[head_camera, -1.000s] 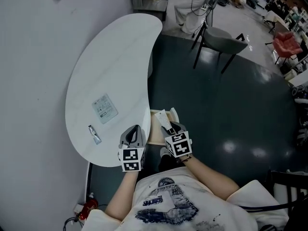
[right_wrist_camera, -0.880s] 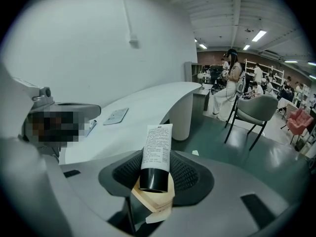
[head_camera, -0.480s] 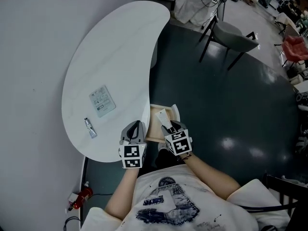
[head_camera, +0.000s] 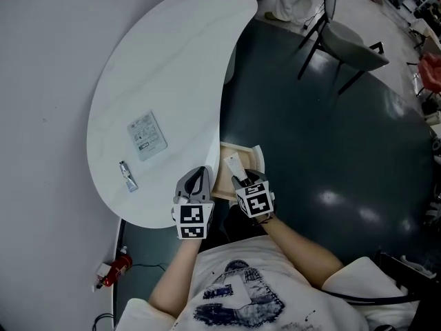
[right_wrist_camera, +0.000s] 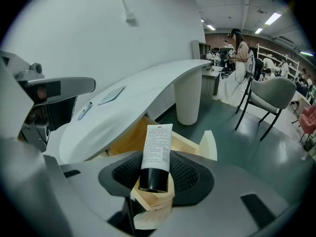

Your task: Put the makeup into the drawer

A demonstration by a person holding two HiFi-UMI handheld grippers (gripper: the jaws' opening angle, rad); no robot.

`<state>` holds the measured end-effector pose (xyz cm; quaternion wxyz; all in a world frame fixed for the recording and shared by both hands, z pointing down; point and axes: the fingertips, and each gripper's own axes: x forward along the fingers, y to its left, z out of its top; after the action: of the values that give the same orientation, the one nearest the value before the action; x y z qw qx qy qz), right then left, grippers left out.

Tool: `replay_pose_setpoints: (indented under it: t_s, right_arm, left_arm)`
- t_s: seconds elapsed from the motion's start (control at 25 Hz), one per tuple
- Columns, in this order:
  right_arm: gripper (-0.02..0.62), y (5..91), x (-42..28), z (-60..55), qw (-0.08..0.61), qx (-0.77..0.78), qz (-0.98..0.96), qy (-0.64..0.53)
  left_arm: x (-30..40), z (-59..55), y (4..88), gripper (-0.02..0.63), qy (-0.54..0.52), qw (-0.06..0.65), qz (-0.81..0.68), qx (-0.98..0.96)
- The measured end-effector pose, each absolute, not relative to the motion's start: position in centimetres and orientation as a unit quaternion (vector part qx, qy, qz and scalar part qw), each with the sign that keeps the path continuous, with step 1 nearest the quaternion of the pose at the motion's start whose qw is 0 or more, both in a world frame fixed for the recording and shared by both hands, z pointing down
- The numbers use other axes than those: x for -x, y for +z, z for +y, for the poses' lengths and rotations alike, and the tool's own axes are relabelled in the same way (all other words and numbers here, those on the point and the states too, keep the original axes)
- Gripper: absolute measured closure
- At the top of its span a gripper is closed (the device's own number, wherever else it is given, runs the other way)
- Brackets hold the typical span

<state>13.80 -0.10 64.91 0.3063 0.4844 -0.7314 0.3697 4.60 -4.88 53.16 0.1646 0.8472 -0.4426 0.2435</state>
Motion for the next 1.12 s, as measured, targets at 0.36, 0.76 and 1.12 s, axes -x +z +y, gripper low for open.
replay_pose_setpoints:
  t_s: [0.36, 0.76, 1.12]
  right_arm:
    - [0.41, 68.2, -13.0, -0.4, 0.307, -0.47, -0.723, 0.403]
    - [0.41, 71.3, -12.6, -1.2, 0.336, -0.463, -0.7, 0.428]
    - [0.41, 72.2, -11.9, -1.9, 0.41, -0.432, -0.695, 0.403]
  left_arm:
    - [-5.6, -5.9, 55.0, 0.558, 0.257, 0.17, -0.435, -0.846]
    - [-5.5, -7.1, 56.6, 0.558, 0.265, 0.182, -0.441, -0.838]
    - [-5.5, -8.2, 56.5, 0.558, 0.265, 0.184, -0.447, -0.835]
